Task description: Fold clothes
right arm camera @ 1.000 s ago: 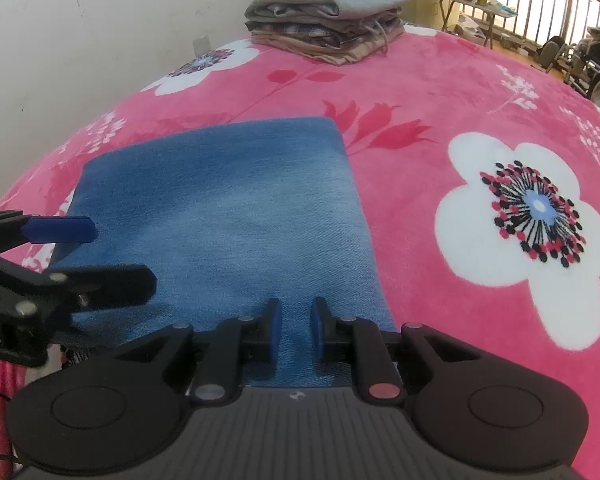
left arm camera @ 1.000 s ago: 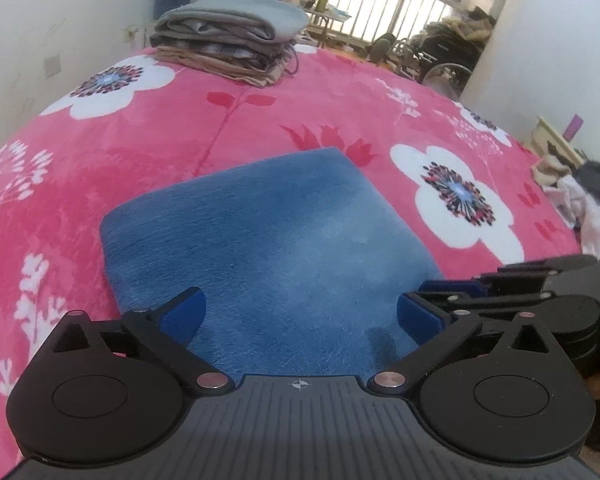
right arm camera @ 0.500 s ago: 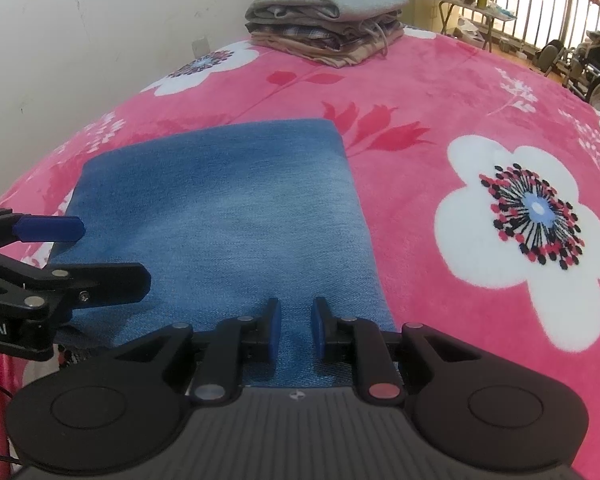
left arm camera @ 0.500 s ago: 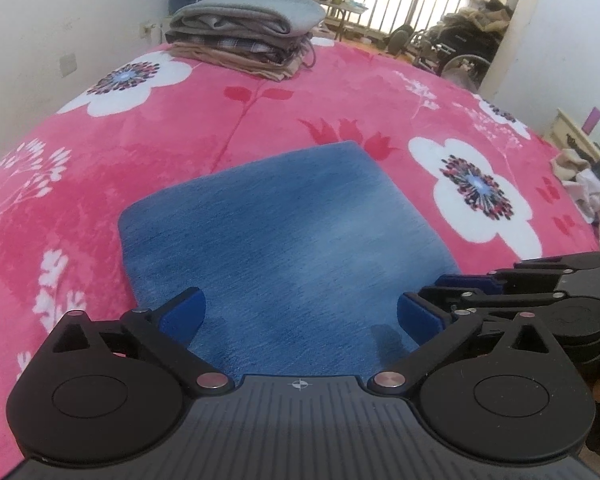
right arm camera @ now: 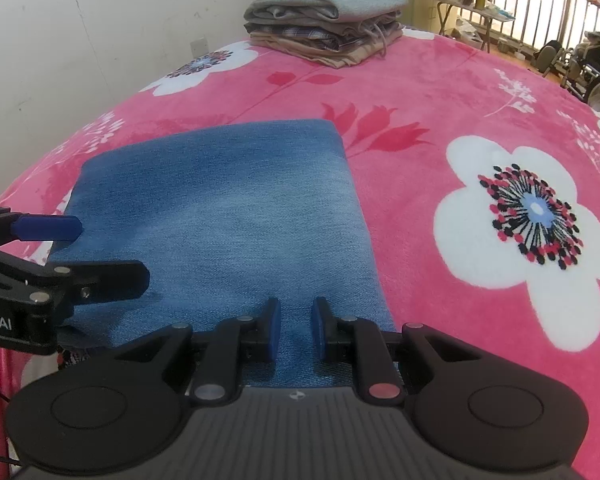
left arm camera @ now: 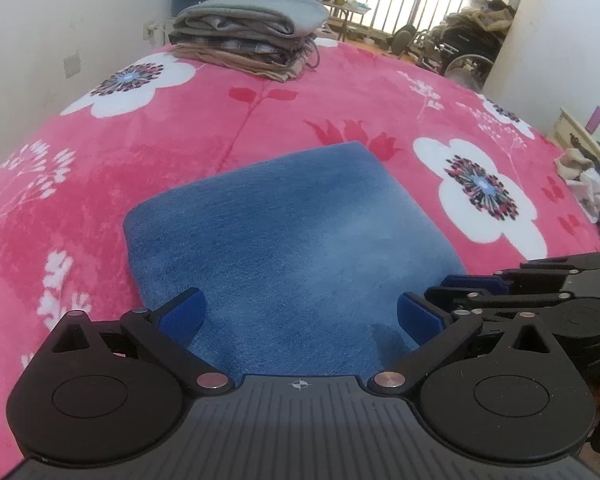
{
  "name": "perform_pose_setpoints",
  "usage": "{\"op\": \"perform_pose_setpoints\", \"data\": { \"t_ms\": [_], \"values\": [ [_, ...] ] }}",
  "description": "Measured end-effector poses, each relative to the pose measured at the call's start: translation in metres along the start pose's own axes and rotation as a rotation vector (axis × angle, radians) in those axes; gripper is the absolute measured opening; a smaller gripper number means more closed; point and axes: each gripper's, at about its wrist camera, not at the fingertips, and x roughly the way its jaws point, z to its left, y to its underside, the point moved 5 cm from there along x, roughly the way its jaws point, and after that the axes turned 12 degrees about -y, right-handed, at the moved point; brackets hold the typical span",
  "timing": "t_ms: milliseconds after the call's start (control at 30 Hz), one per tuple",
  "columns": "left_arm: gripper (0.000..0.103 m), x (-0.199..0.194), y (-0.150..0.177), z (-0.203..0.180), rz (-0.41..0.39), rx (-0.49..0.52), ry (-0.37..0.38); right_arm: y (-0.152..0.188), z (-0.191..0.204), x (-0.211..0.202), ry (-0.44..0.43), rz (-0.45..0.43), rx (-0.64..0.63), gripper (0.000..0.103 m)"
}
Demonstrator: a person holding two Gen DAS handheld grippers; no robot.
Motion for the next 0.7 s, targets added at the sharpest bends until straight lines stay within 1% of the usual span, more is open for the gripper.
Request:
{"op": "perform_pose_setpoints", "data": {
  "t_ms": [167,333,567,700],
  "values": [
    [0.103,-0.0006,-0.0005,0.0004,-0.009,-0.001,-0.04,0.0001,-0.0007,0.0002,-0.001,0.001,-0.005,0.019],
    [0.103,0.0,-0.0018,0.0033,-0.008,-0.012,-0.057,0.0003,-0.0003,0.0003,0.0,0.002,-0.014,0.019],
    [0.103,0.0015,-0.0011,0.0028,-0.001,-0.01,-0.059,0.0008,-0.0001,-0.0003,-0.002,0.002,-0.013,0.019],
    [0.103,0.0007,-0.0011,0.003,-0.012,-0.014,-0.044,0.001,0.0002,-0.0006,-0.003,0.002,-0.011,0.019]
  ]
}}
